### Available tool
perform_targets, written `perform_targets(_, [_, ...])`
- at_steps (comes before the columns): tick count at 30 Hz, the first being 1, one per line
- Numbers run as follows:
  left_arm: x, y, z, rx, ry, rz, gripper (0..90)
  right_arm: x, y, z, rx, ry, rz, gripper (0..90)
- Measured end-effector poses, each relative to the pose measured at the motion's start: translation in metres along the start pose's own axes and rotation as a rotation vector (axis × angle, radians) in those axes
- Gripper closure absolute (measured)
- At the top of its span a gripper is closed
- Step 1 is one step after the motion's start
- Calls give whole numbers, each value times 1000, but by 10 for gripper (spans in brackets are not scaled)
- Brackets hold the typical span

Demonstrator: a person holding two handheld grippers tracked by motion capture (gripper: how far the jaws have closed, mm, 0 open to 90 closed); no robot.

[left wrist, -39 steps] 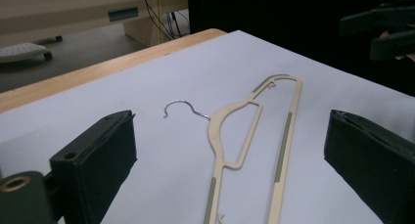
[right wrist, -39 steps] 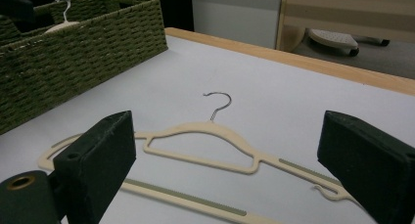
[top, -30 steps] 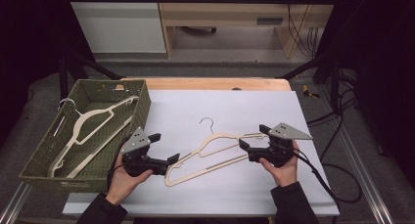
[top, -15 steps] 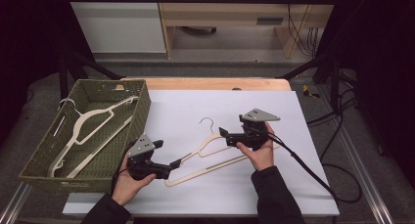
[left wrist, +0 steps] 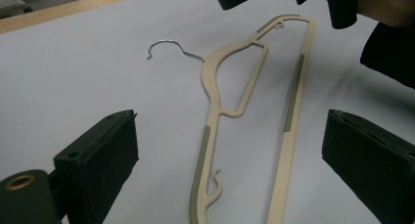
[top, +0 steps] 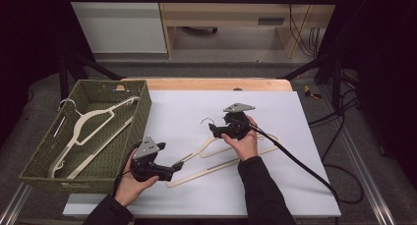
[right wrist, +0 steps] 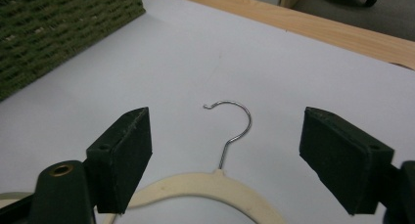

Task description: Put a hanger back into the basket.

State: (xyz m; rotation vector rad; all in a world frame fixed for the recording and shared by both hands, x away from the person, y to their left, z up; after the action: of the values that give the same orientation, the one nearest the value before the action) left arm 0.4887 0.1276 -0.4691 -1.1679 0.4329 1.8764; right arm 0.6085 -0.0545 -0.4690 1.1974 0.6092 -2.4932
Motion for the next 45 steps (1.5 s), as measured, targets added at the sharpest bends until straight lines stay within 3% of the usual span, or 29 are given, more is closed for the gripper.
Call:
perform_targets(6, [2, 0, -2, -1, -6, 1, 66, 5, 7, -25, 36, -38, -26, 309])
perform_targets(19, [6, 1, -6, 4, -20, -2, 70, 28, 20, -62, 91, -150, -10, 523])
perform_targets(25, [7, 0, -7, 5, -22, 5, 73, 34, 21, -68, 109, -175, 12, 608])
perform_targets(30, [7, 0, -8, 4, -25, 10, 78, 36, 15, -69, 110, -186, 37, 745])
perform_targets(39, [9, 2, -12, 14, -38, 6, 87, 37, 14, -69, 135, -211, -30, 884])
perform_targets(45, [8, 2, -21, 21, -53, -2, 102, 36, 14, -69, 133, -220, -73, 891])
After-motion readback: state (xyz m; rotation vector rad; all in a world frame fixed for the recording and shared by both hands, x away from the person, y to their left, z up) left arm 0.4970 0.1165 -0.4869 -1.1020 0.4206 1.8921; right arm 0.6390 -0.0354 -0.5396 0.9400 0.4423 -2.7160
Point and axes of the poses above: each handheld gripper's, and its own axes: z roughly backward along the jaws, x roughly out of its underside, y roughly to its right, the point moved 9 cm from there along -z, roughly forward along the jaws, and after that the axes turned 13 degrees about -z, right-handed, at the moved point
